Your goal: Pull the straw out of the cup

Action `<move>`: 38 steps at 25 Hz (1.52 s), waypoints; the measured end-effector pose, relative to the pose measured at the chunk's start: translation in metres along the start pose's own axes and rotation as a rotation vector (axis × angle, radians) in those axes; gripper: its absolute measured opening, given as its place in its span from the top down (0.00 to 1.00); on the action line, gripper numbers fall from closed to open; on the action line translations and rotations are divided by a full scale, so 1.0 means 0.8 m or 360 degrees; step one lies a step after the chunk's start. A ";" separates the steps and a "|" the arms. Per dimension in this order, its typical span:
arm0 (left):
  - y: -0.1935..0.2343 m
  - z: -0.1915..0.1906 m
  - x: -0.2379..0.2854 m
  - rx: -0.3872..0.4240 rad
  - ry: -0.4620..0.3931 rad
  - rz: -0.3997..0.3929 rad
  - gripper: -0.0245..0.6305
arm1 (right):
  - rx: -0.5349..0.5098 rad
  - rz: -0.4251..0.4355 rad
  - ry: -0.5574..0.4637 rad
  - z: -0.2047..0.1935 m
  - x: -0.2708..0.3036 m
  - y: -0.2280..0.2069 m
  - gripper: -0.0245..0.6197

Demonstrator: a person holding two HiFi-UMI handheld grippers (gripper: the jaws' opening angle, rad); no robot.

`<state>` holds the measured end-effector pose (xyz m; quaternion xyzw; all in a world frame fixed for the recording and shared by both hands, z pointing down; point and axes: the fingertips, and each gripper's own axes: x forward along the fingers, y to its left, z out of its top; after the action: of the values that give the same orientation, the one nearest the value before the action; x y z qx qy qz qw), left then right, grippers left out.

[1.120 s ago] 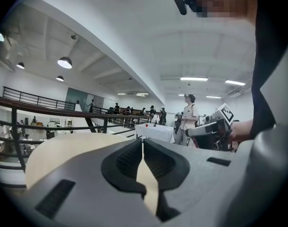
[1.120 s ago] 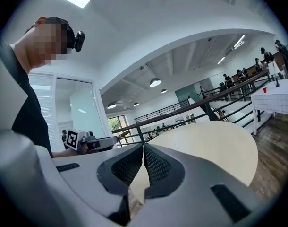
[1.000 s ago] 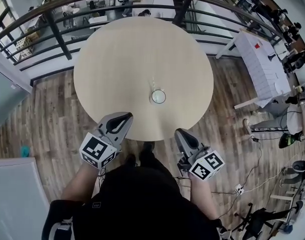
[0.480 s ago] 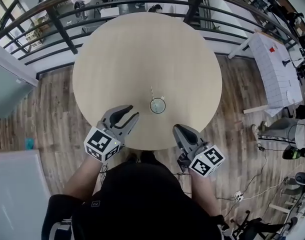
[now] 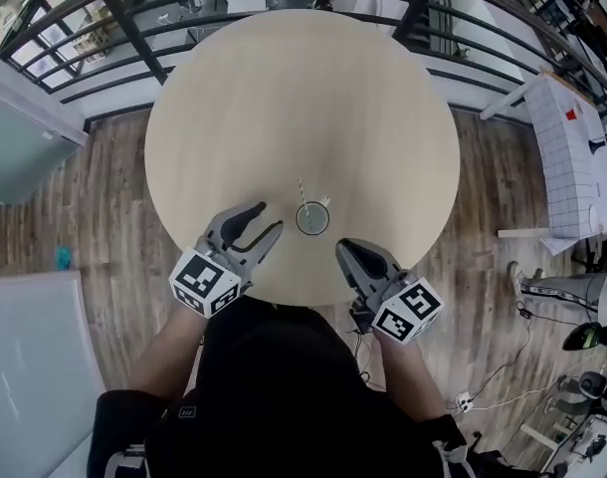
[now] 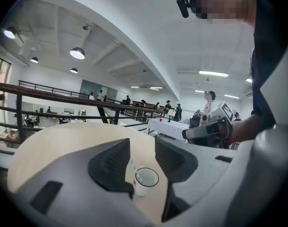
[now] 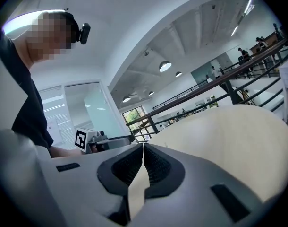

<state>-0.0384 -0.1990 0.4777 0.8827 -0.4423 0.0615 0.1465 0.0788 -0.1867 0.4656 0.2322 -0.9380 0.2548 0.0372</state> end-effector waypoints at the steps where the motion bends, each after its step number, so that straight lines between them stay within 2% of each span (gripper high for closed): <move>1: 0.002 -0.003 0.003 0.0004 0.0005 -0.0006 0.72 | 0.0005 0.0026 0.0020 -0.003 0.006 0.003 0.93; 5: 0.011 -0.027 0.026 -0.0002 0.0045 -0.0064 0.70 | -0.0004 0.0095 0.0049 -0.007 0.027 0.017 0.93; 11: 0.025 -0.069 0.055 -0.0041 0.0143 -0.0193 0.63 | 0.0017 0.0012 0.0084 -0.024 0.051 0.008 0.93; 16: 0.026 -0.095 0.083 -0.0042 0.0161 -0.0289 0.61 | 0.0057 -0.0063 0.0059 -0.038 0.053 -0.023 0.93; 20: 0.030 -0.113 0.099 -0.0051 0.0149 -0.0335 0.61 | 0.0090 -0.0044 0.0079 -0.060 0.062 -0.030 0.93; 26: 0.026 -0.149 0.124 -0.0119 0.0204 -0.0418 0.58 | 0.0130 -0.0064 0.0066 -0.073 0.066 -0.038 0.93; 30: 0.019 -0.160 0.136 -0.0191 0.0243 -0.0479 0.58 | 0.0159 -0.0093 0.0062 -0.074 0.059 -0.041 0.93; 38: 0.010 -0.162 0.154 -0.0144 0.0315 -0.0518 0.59 | 0.0164 -0.0147 0.0037 -0.064 0.048 -0.047 0.93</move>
<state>0.0318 -0.2569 0.6314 0.9247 -0.2796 0.1036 0.2367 0.0591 -0.2057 0.5347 0.2737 -0.9114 0.3036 0.0479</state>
